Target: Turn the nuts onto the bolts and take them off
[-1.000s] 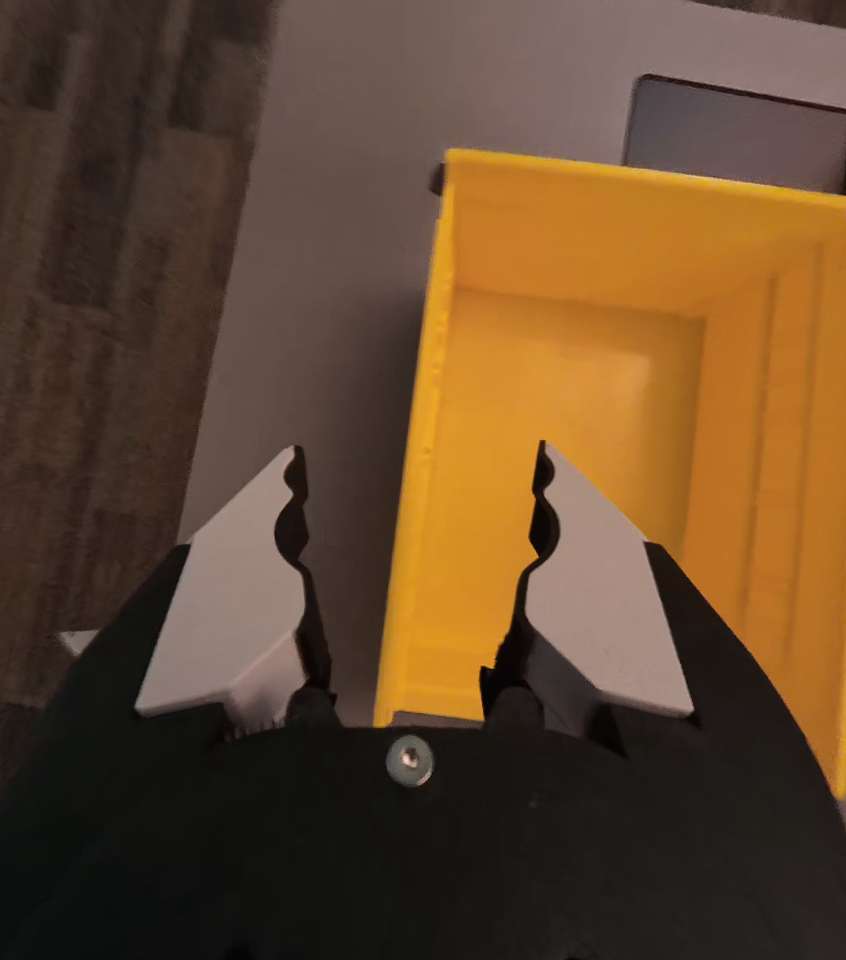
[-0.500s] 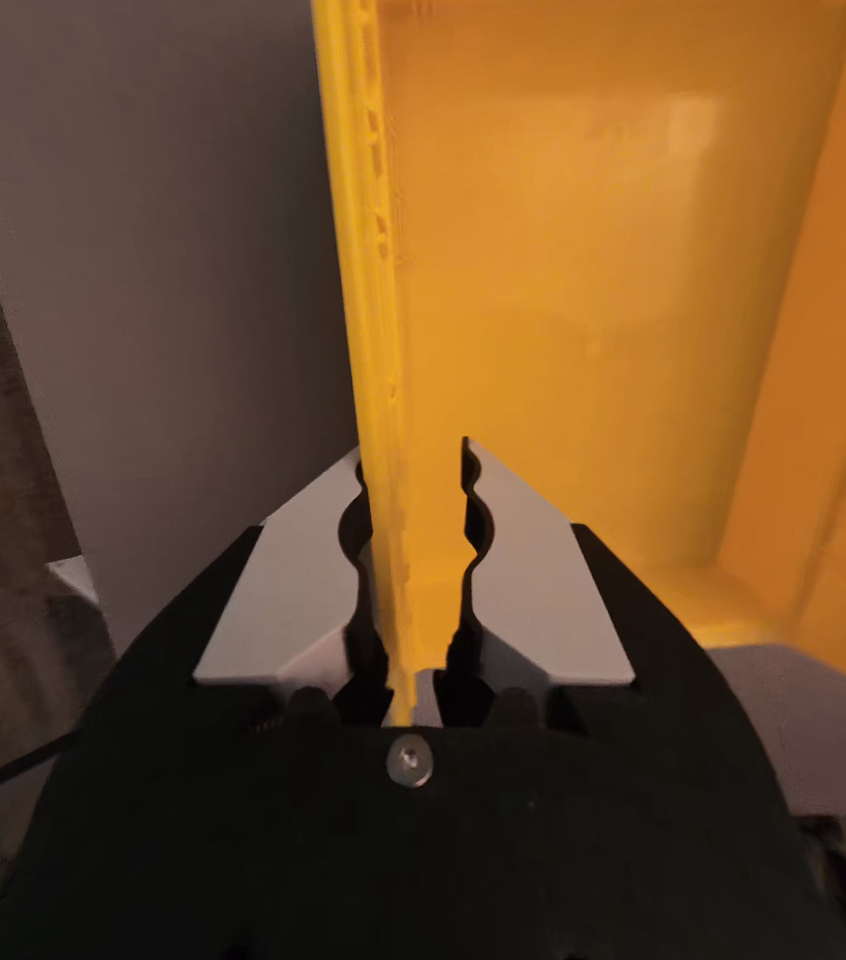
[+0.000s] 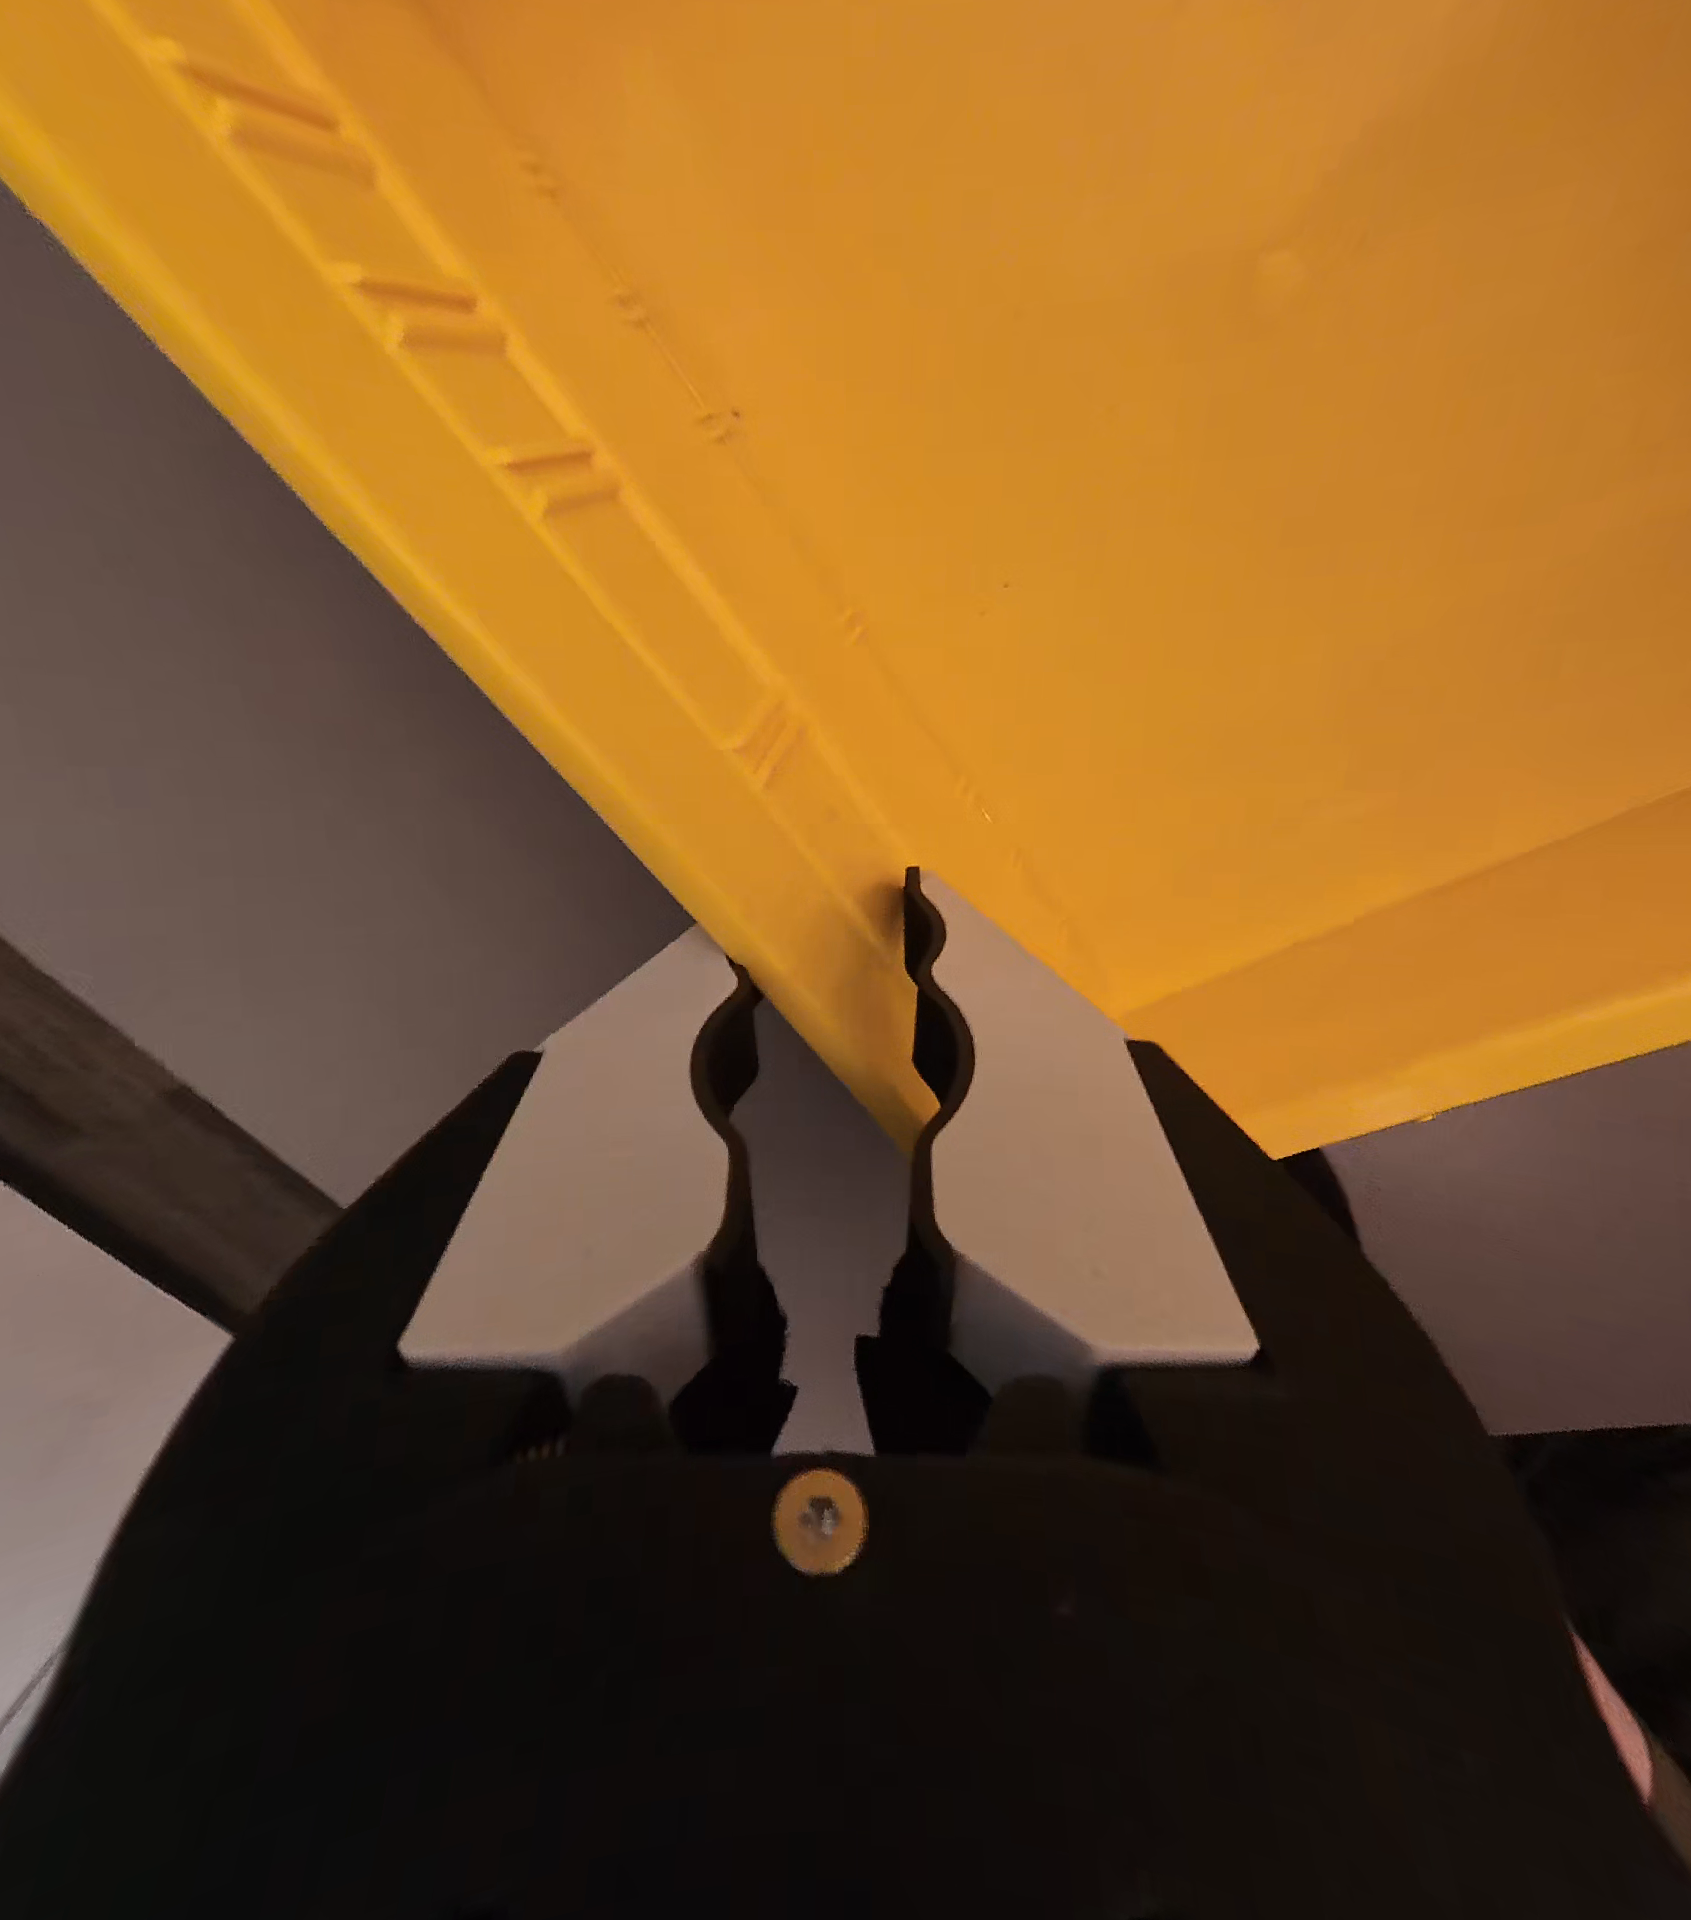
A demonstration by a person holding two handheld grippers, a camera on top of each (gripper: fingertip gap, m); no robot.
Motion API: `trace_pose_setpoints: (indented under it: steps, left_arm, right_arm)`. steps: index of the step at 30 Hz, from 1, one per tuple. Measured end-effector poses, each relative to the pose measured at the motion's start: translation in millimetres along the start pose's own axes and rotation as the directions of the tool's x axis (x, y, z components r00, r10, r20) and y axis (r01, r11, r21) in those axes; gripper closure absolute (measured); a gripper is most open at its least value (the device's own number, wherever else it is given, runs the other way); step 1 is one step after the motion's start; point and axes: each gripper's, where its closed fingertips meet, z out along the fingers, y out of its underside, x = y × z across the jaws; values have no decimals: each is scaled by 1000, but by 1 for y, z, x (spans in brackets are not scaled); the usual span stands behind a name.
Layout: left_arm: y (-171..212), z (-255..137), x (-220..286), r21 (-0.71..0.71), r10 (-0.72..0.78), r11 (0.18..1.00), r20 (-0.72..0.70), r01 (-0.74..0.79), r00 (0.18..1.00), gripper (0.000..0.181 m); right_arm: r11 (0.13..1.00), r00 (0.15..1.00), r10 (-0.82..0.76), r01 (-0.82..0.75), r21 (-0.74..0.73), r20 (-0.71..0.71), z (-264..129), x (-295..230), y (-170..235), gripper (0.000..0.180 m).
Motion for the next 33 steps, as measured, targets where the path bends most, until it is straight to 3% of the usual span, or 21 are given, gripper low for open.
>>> trace_pose_setpoints:
  steps: [4, 10, 18, 22, 25, 28, 30, 31, 33]
  left_arm:
    - [-11, -4, 24, 32, 72, 997, -32, -71, 997, 158]
    - [-1, -16, 35, 44, 49, 998, -122, -44, 991, 148]
    - [-1, -60, 43, 250, 110, 965, -120, -77, 987, 145]
    - [-3, -77, 54, 333, 187, 932, -108, -141, 976, 145]
    - [-2, -91, 55, 398, 215, 903, -96, -161, 972, 145]
    - [-4, -106, 53, 472, 216, 869, -96, -146, 972, 145]
    - [-4, -114, 49, 513, 206, 848, -90, -131, 974, 146]
    - [-5, -117, 47, 533, 202, 837, -87, -126, 976, 146]
    - [-5, -124, 44, 565, 200, 817, -88, -116, 976, 147]
  right_arm:
    - [998, 997, -69, 68, -4, -26, 0, -10, -5, 137]
    - [997, 995, 61, -64, 35, 81, -8, -27, -7, 136]
    - [987, 994, 110, -112, 116, 17, -13, -9, -5, 130]
    - [940, 969, 232, -246, 236, 88, -26, 1, -3, 126]
    - [885, 960, 278, -254, 390, -7, -52, 4, 7, 127]
    - [777, 951, 265, -113, 620, -159, -95, -17, 5, 127]
    - [658, 946, 176, 93, 748, -272, -129, -57, -9, 126]
    - [561, 935, 109, 224, 797, -339, -149, -84, -21, 122]
    - [286, 877, 25, 454, 844, -480, -188, -143, -45, 101]
